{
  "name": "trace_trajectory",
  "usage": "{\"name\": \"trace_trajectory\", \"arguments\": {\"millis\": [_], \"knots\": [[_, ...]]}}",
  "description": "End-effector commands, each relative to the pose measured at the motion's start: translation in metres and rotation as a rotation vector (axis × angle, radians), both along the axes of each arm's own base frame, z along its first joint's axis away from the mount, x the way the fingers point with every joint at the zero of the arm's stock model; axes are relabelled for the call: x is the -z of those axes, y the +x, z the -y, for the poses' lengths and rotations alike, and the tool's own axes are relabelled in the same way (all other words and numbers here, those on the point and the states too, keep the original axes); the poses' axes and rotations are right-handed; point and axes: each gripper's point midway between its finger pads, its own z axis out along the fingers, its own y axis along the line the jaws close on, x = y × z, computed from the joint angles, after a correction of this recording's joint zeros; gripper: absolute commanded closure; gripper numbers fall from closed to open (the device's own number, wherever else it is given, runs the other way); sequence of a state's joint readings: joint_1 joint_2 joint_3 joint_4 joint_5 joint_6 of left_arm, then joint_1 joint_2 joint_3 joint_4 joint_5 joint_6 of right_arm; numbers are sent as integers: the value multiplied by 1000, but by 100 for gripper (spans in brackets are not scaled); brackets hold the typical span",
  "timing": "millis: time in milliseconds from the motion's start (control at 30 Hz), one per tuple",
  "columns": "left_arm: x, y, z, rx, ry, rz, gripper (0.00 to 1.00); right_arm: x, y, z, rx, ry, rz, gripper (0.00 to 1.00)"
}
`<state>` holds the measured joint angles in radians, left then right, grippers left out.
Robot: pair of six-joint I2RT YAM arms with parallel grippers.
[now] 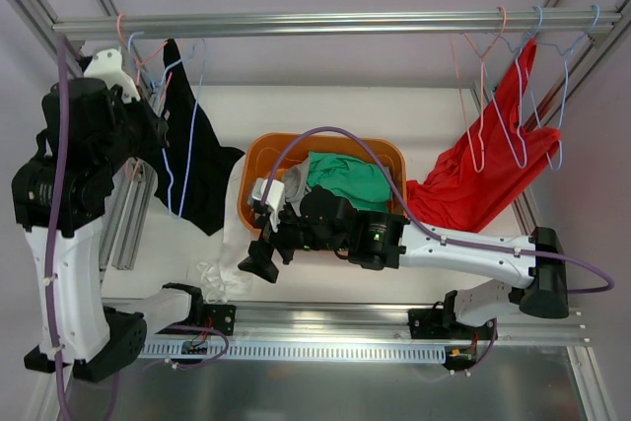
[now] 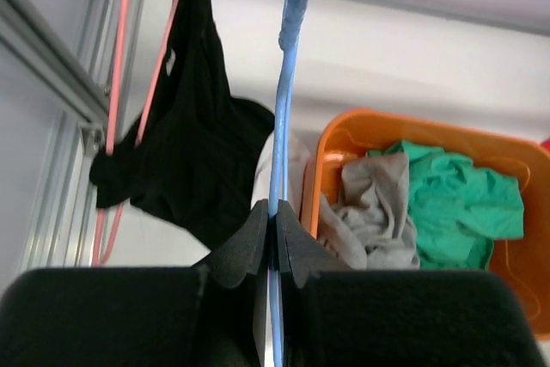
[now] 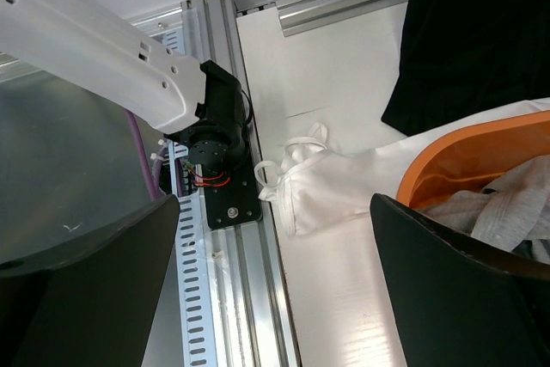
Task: Remove the tank top from the hanger
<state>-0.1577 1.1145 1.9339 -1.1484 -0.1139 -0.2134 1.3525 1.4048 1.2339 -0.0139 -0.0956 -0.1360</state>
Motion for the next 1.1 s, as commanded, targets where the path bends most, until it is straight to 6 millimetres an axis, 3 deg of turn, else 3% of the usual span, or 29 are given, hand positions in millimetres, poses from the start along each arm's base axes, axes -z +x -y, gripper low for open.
{"name": "trace_trajectory", "arguments": {"millis": [0, 33, 100, 133, 167, 367, 500, 667, 867, 1067], "knots": [[-5, 41, 0, -6, 57, -22, 100, -7, 8, -2, 30, 19, 33, 1], [-18, 47, 1, -9, 55, 8, 100, -6, 9, -3, 32, 17, 33, 0], [-16, 71, 5, -4, 64, -14, 100, -1, 10, -3, 36, 7, 30, 1], [-29, 75, 2, -14, 73, 18, 100, 2, 10, -3, 36, 1, 25, 1], [-29, 82, 3, -12, 82, 15, 100, 4, 11, -2, 37, -5, 23, 0], [-7, 129, -3, -57, 151, -59, 100, 18, 8, 2, 25, -29, 0, 0], [11, 145, 0, -52, 163, -108, 100, 21, 2, 1, 5, -18, -23, 0], [32, 138, 2, -28, 166, -175, 100, 29, -2, -4, -22, -23, -40, 0], [18, 114, 2, -7, 155, -137, 100, 26, -5, -8, -38, -14, -43, 1], [37, 114, 5, 17, 159, -192, 100, 24, -7, -10, -50, -4, -49, 1]]}}
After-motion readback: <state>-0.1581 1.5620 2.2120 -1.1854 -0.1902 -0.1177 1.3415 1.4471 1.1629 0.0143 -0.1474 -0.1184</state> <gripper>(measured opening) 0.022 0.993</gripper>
